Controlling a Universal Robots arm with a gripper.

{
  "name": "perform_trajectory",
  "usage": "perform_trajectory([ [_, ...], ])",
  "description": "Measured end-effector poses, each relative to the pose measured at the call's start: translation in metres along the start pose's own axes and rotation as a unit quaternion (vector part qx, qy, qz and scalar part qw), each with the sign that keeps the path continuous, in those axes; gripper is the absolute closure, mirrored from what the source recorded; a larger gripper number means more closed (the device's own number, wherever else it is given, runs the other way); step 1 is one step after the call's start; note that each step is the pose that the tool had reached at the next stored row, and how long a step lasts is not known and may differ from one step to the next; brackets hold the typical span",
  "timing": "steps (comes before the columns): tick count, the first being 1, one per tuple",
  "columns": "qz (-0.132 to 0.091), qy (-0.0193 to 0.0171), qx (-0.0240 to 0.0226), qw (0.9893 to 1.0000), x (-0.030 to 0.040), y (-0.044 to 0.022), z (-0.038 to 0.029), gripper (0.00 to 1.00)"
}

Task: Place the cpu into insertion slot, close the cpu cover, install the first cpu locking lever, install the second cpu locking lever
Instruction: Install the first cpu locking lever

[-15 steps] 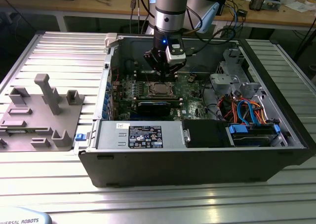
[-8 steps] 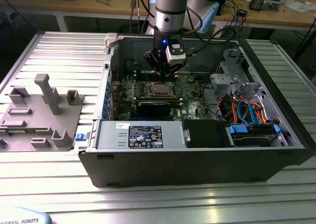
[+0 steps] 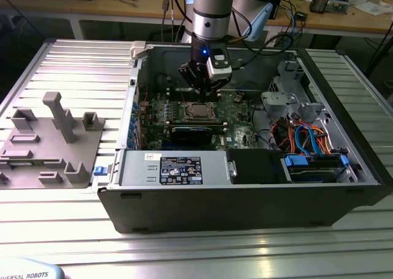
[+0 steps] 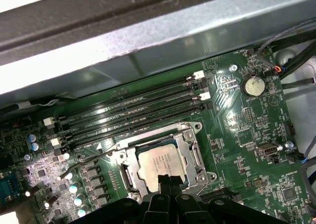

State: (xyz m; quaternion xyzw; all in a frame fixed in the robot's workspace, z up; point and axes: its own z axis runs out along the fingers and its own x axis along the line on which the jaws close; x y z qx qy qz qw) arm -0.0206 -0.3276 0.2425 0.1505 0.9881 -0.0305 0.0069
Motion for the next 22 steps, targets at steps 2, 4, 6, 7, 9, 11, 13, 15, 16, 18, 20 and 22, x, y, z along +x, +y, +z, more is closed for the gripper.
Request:
perform_trajectory([
  [2,-0.002,-0.0001,0.0000,1.0000,0.0000,0.0000,0.0000,0.89],
  [4,-0.003,-0.0002,-0.0001,1.0000,0.0000,0.0000,0.0000,0.89],
  [6,-0.004,-0.0002,-0.0001,1.0000,0.0000,0.0000,0.0000,0.89],
  [7,-0.005,-0.0003,-0.0001,1.0000,0.0000,0.0000,0.0000,0.89],
  [9,-0.006,-0.0003,-0.0002,1.0000,0.0000,0.0000,0.0000,0.89],
  [11,-0.007,-0.0004,-0.0002,1.0000,0.0000,0.0000,0.0000,0.89],
  [13,-0.009,-0.0006,-0.0002,1.0000,0.0000,0.0000,0.0000,0.89],
  [15,-0.010,-0.0006,-0.0003,0.9999,0.0000,0.0000,0.0000,0.89],
  [16,-0.011,-0.0007,-0.0002,0.9999,0.0000,0.0000,0.0000,0.89],
  [18,-0.015,-0.0009,-0.0003,0.9999,0.0000,0.0000,0.0000,0.89],
  [20,-0.016,-0.0009,-0.0004,0.9999,0.0000,0.0000,0.0000,0.89],
  [22,-0.018,-0.0010,-0.0004,0.9998,0.0000,0.0000,0.0000,0.89],
])
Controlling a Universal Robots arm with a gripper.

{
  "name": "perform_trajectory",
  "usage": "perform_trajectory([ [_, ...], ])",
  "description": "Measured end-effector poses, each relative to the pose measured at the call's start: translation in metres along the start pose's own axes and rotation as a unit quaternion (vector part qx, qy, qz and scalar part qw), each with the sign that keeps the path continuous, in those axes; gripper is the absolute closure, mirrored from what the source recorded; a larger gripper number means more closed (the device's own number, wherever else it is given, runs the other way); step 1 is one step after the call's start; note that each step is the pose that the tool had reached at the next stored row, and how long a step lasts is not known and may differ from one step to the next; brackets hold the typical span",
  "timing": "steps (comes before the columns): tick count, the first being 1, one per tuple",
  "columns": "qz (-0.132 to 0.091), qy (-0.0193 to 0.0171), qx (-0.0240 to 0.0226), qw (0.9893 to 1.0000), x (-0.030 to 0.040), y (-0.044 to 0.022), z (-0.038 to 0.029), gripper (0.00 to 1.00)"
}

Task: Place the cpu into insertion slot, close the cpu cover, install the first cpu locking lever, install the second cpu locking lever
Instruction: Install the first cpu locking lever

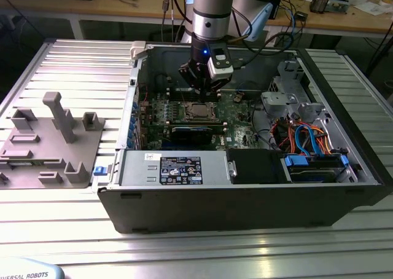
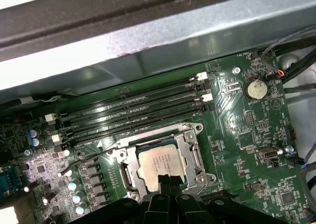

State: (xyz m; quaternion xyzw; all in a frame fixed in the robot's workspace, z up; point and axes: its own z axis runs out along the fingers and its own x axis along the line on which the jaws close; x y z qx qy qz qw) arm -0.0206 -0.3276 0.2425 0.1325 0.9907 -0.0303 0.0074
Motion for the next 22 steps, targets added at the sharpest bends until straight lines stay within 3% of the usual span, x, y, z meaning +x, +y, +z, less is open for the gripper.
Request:
perform_trajectory([
  [22,-0.021,-0.0012,-0.0005,0.9998,0.0000,0.0000,0.0000,0.89],
])
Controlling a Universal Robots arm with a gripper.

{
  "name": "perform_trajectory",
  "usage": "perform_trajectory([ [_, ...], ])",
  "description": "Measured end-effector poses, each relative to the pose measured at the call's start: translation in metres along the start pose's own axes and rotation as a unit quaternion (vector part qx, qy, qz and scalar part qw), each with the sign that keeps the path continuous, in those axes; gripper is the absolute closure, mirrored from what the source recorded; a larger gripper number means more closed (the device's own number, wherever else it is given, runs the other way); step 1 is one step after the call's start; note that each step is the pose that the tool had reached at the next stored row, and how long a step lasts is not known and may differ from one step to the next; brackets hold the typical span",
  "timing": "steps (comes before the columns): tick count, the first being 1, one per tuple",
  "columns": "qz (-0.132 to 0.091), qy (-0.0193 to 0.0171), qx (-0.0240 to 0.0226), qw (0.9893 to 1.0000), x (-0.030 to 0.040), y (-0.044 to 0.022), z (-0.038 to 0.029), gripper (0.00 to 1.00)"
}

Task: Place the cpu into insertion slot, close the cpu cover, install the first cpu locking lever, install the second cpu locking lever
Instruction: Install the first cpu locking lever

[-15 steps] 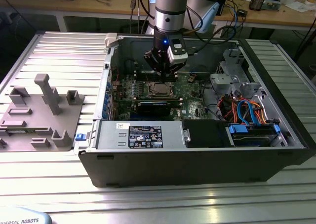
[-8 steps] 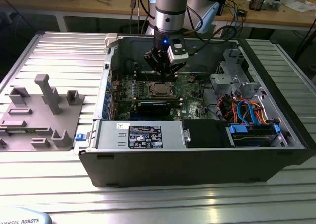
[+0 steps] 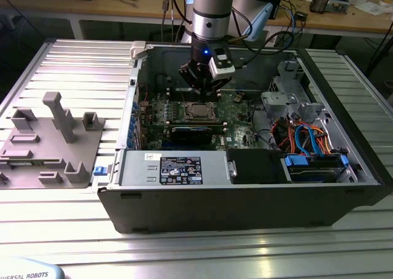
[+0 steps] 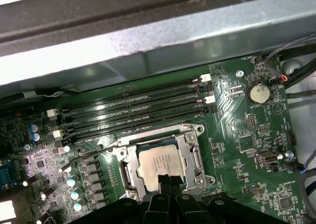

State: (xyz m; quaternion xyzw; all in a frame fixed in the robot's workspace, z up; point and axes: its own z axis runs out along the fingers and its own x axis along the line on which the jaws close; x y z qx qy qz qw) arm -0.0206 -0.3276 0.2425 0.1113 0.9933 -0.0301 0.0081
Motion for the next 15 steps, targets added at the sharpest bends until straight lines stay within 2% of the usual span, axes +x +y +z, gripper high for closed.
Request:
perform_trajectory([
  [15,-0.015,-0.0009,-0.0003,0.9999,0.0000,0.0000,0.0000,0.89],
])
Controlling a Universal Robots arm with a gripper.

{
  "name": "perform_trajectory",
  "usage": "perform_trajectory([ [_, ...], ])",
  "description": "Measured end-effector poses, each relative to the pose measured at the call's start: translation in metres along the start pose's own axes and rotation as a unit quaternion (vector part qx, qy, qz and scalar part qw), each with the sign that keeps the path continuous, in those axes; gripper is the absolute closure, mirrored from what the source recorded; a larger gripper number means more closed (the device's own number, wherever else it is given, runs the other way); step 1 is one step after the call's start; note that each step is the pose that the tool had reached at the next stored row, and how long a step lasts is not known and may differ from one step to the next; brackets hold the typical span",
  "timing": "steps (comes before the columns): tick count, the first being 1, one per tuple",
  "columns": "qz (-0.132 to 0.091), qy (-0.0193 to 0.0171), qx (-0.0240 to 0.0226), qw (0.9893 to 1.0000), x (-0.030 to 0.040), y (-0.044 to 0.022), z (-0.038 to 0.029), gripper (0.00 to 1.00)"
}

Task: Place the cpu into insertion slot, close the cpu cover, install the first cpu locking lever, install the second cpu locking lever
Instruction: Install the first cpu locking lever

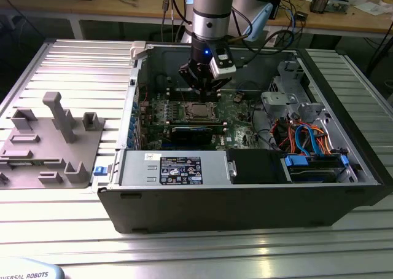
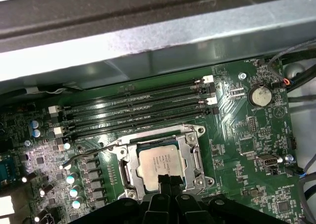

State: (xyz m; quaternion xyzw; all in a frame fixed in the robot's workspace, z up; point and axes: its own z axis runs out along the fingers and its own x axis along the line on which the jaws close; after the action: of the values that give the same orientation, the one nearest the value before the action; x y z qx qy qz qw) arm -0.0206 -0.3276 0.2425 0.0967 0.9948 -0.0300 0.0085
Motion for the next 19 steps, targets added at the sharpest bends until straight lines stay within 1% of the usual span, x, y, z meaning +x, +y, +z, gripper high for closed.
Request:
perform_trajectory([
  [19,-0.020,-0.0012,-0.0004,0.9998,0.0000,0.0000,0.0000,0.89],
])
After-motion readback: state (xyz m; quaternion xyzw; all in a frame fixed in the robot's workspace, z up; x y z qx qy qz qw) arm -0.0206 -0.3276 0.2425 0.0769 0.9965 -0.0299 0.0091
